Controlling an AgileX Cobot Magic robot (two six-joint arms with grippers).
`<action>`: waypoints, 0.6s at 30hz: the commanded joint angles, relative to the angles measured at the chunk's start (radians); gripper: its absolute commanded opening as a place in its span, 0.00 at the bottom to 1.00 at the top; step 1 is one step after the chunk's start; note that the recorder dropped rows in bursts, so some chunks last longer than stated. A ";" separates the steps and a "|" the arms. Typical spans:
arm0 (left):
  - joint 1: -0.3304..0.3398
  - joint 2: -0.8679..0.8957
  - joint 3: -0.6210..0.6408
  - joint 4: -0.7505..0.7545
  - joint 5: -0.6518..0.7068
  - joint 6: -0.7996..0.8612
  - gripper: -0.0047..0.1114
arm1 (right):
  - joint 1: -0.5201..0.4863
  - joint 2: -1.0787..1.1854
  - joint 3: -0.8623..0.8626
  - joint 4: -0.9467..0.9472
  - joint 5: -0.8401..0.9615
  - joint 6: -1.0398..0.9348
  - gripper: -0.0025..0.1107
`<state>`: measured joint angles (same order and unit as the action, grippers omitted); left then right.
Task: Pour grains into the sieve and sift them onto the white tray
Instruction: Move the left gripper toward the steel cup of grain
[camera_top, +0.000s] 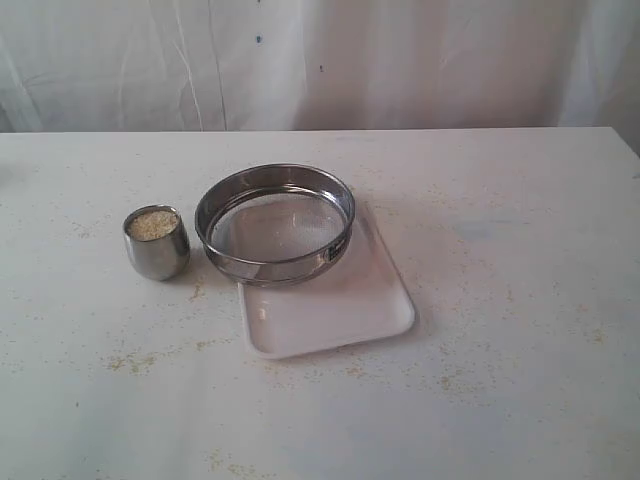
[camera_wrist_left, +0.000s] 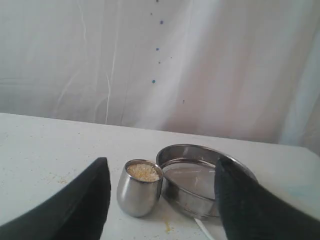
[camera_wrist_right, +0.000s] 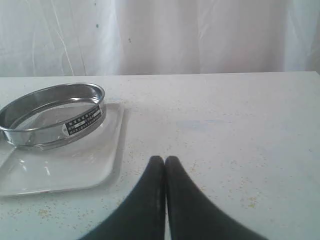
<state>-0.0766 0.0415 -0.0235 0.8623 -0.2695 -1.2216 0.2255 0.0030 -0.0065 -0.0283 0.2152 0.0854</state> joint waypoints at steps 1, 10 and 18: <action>-0.006 0.095 -0.026 0.140 0.000 -0.079 0.60 | -0.006 -0.003 0.006 -0.002 0.001 0.000 0.02; -0.006 0.432 -0.040 0.115 -0.106 0.051 0.57 | -0.006 -0.003 0.006 -0.002 0.001 0.030 0.02; -0.006 0.732 -0.181 -0.079 -0.174 0.290 0.57 | -0.006 -0.003 0.006 -0.002 0.001 0.027 0.02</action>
<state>-0.0766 0.6831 -0.1508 0.8525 -0.4225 -1.0233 0.2255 0.0030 -0.0065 -0.0283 0.2152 0.1095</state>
